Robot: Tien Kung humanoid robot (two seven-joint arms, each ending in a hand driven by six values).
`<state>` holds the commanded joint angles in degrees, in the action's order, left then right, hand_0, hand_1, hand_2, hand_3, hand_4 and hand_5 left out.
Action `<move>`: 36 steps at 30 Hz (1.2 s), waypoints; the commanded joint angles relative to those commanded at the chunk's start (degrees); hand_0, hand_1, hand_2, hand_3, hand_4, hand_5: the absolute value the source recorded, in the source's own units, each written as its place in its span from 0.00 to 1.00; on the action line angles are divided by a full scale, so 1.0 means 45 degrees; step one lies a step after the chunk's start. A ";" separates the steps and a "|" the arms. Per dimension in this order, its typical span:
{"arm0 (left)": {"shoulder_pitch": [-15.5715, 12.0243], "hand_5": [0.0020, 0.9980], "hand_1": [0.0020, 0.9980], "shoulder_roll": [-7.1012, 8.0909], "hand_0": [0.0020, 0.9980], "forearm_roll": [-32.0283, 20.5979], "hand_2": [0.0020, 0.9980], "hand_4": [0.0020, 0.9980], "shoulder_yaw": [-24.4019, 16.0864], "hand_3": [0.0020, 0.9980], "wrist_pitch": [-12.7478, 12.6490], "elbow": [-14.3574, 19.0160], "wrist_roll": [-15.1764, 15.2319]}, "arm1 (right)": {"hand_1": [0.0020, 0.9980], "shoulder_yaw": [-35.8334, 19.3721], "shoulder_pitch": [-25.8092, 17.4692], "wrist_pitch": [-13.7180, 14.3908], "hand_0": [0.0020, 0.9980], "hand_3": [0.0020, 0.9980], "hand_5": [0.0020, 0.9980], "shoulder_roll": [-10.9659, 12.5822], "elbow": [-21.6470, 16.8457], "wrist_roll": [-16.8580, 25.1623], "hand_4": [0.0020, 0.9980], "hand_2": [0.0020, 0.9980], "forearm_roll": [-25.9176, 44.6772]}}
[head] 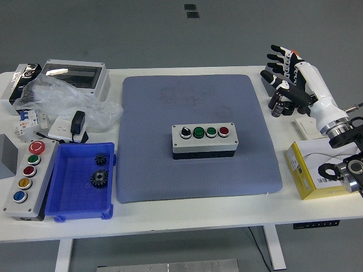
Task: Pick up the button,place it on the desk,press the button,press the button
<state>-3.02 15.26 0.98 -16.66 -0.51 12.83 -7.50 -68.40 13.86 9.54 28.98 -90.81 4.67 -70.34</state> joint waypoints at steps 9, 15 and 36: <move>-0.0171 0.44 0.74 0.0073 0.70 -0.0198 0.68 0.76 0.0065 0.74 -0.0020 -0.0016 -0.0181 | 0.83 -0.0038 -0.0160 -0.0024 0.86 0.91 0.68 -0.0149 0.0215 0.0033 1.00 0.87 0.0149; -0.0275 0.43 0.74 0.0081 0.70 -0.0337 0.68 0.76 0.0154 0.73 -0.0014 -0.0031 -0.0296 | 0.82 -0.0065 -0.0282 -0.0020 0.85 0.90 0.70 -0.0225 0.0387 0.0067 1.00 0.87 0.0275; -0.0315 0.43 0.74 0.0013 0.70 -0.0348 0.68 0.76 0.0159 0.73 0.0042 -0.0042 -0.0458 | 0.79 0.0110 -0.0198 -0.0470 0.84 0.86 0.77 -0.0334 0.1095 0.1228 1.00 0.84 0.3157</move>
<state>-4.44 15.32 -0.58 -15.95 -0.32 12.64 -9.56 -67.91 12.97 7.42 27.47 -85.88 10.19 -56.14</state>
